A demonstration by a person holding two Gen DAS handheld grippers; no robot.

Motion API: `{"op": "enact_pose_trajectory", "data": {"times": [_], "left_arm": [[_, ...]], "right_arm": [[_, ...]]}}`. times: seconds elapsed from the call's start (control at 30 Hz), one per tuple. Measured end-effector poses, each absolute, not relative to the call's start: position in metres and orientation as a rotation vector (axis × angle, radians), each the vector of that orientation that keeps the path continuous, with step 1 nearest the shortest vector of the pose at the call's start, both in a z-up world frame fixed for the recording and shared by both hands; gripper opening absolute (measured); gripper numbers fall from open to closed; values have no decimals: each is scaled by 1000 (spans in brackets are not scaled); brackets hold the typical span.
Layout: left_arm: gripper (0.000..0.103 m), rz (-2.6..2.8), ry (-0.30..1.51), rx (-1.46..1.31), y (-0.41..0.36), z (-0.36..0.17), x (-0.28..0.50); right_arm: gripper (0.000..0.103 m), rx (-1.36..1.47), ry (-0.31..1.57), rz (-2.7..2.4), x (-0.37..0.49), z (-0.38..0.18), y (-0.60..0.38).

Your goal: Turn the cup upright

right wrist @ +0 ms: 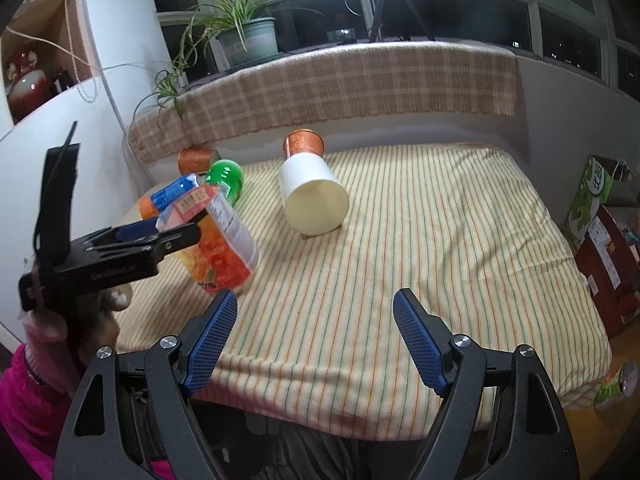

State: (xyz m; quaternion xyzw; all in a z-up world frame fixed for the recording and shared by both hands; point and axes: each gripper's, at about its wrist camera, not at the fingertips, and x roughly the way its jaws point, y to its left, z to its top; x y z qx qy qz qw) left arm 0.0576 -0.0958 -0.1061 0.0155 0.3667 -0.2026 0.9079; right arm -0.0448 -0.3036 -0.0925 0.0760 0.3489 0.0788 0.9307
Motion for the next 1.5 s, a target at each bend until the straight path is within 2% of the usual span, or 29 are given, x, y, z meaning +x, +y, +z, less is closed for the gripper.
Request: {"op": "enact_pose_trajectory", "data": {"times": [0.3, 0.43, 0.5, 0.57, 0.77, 1.0, 1.5], "left_arm": [[92, -372, 656, 5, -68, -80, 26], [92, -302, 537, -6, -51, -63, 5], [93, -269, 476, 5, -45, -54, -5], [102, -230, 419, 10, -40, -46, -15], [103, -150, 325, 32, -31, -31, -32], [103, -143, 342, 27, -29, -31, -34], [103, -126, 330, 45, -31, -25, -39]], "right_arm": [[80, 109, 644, 116, -37, -79, -296], [80, 89, 615, 94, -35, -75, -291], [80, 77, 591, 79, -36, -72, -287], [83, 53, 566, 61, -38, -69, -284], [85, -15, 507, 12, -38, -59, -270], [90, -53, 432, -59, -42, -51, -261], [90, -7, 394, -80, -42, -39, -267]]}}
